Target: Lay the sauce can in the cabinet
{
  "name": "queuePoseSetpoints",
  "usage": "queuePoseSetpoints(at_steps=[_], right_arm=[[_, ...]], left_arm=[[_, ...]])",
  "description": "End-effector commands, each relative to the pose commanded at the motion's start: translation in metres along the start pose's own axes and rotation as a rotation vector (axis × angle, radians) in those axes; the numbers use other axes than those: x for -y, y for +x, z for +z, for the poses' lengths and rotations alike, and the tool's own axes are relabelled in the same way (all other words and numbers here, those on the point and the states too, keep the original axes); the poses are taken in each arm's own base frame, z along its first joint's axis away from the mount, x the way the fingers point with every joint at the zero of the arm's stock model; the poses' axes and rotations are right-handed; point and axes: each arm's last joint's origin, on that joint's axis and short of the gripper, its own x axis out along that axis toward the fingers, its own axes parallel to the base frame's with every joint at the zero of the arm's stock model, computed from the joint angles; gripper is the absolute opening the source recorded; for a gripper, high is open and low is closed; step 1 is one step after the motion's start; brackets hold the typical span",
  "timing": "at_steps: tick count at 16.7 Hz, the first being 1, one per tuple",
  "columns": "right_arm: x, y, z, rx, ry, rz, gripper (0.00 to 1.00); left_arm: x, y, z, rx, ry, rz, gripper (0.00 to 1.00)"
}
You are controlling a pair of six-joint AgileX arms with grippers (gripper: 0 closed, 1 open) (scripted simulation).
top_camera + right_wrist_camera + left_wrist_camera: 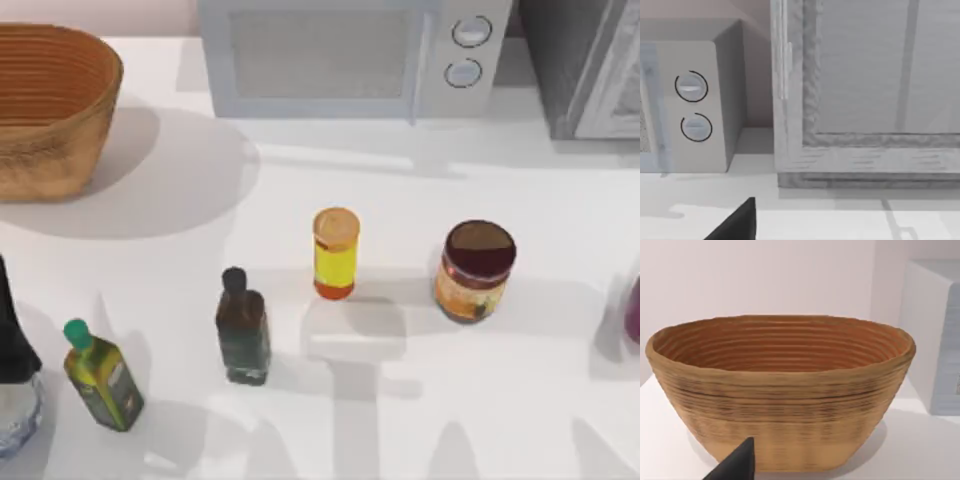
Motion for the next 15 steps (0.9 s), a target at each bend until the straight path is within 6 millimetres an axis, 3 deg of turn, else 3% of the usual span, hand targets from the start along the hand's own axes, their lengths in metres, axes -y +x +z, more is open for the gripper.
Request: queuePoseSetpoints(at_steps=[4,7,12,15], right_arm=[[-0.001,0.001,-0.002,-0.042,-0.021,0.018,1.0],[-0.004,0.006,-0.008,-0.195,-0.1,0.102,1.0],[-0.014,0.022,-0.012,-0.539,-0.278,0.419,1.0],[-0.02,0.043,-0.009,-0.691,-0.353,0.684,1.0]], left_arm=[[0.0,0.0,0.0,0.0,0.0,0.0,1.0],[0.0,0.0,0.0,0.0,0.0,0.0,1.0],[0.0,0.0,0.0,0.0,0.0,0.0,1.0],[0.0,0.0,0.0,0.0,0.0,0.0,1.0]])
